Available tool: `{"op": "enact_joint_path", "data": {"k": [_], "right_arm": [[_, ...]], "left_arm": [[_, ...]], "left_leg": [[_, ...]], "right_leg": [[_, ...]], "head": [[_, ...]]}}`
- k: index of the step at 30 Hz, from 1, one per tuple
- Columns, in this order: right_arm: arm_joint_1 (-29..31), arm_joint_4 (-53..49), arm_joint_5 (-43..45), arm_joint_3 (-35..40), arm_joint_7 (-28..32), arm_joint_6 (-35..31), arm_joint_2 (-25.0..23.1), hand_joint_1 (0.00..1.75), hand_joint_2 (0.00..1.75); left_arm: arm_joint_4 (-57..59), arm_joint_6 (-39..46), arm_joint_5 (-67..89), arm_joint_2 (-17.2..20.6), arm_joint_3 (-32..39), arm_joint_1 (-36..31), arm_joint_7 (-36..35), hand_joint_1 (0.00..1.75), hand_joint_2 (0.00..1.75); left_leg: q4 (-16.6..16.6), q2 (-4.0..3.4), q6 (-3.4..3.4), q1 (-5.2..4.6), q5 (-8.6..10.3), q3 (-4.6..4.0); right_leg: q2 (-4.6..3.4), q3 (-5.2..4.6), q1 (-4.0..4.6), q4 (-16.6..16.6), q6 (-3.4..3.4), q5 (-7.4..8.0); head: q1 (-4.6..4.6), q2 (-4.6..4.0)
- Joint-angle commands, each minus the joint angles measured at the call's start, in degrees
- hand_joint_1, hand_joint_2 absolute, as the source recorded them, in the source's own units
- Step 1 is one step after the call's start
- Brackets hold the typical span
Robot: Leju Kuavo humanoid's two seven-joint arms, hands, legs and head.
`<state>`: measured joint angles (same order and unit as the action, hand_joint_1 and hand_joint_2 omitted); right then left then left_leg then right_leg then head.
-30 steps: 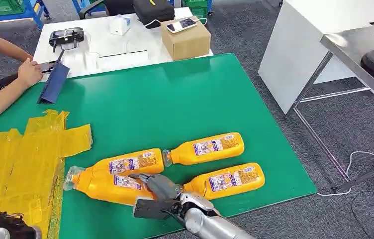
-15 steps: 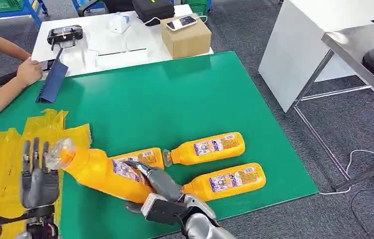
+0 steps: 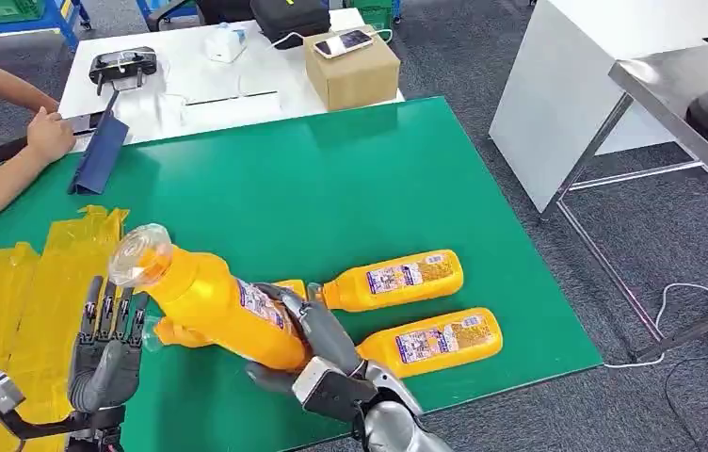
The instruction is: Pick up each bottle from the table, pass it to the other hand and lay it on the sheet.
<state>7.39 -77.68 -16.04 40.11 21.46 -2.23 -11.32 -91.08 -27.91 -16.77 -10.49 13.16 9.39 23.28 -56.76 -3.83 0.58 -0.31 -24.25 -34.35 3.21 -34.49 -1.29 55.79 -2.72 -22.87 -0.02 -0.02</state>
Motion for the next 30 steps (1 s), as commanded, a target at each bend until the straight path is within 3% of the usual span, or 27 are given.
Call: {"op": "enact_joint_path", "data": {"k": [1, 8, 10, 16, 30], "right_arm": [[0.3, -0.8, 0.3, -2.4, 0.0, -0.2, 1.4, 1.75, 1.75], [0.6, 0.9, -0.2, -2.3, -1.1, 0.6, 1.1, 1.75, 1.75], [2.5, 5.1, -2.4, -0.7, -3.8, 1.7, 1.2, 1.75, 1.75], [5.8, 15.6, -6.2, 3.1, -4.2, 1.0, -2.4, 1.75, 1.75], [8.0, 19.9, -7.3, 6.5, -5.7, 1.2, -3.6, 1.75, 1.75]], "left_arm": [[0.3, -0.3, 0.3, -0.1, -1.3, 0.4, -0.1, 0.00, 1.75], [-0.7, -0.8, 0.9, -0.4, -1.9, 0.8, 0.4, 0.00, 1.75], [-1.1, -1.4, 1.3, -0.1, -3.2, 0.8, 0.5, 0.00, 1.75], [-1.8, -1.2, 3.2, 0.8, -7.2, 0.7, 1.3, 0.00, 1.75], [-1.9, 1.3, 8.7, 2.7, -12.9, 0.2, 4.3, 0.00, 1.75]], "left_leg": [[-0.1, 0.43, -0.07, 0.13, -0.11, 0.20], [0.0, 0.33, -0.07, 0.12, -0.07, 0.13], [0.0, 0.32, -0.07, 0.13, -0.08, 0.17], [0.0, 0.26, -0.09, 0.15, -0.10, 0.22], [0.0, 0.26, -0.06, 0.07, -0.02, 0.06]], "right_leg": [[-0.16, 0.28, 0.05, 0.0, 0.15, -0.10], [-0.15, 0.19, 0.04, 0.0, 0.14, -0.06], [-0.19, 0.22, 0.06, -0.1, 0.14, -0.05], [-0.36, 0.26, 0.07, -0.1, 0.18, -0.03], [-0.12, 0.11, 0.01, 0.0, 0.11, -0.03]], "head": [[0.00, 0.00], [0.00, 0.00], [-0.02, 0.00], [0.00, 0.00], [0.00, 0.00]]}}
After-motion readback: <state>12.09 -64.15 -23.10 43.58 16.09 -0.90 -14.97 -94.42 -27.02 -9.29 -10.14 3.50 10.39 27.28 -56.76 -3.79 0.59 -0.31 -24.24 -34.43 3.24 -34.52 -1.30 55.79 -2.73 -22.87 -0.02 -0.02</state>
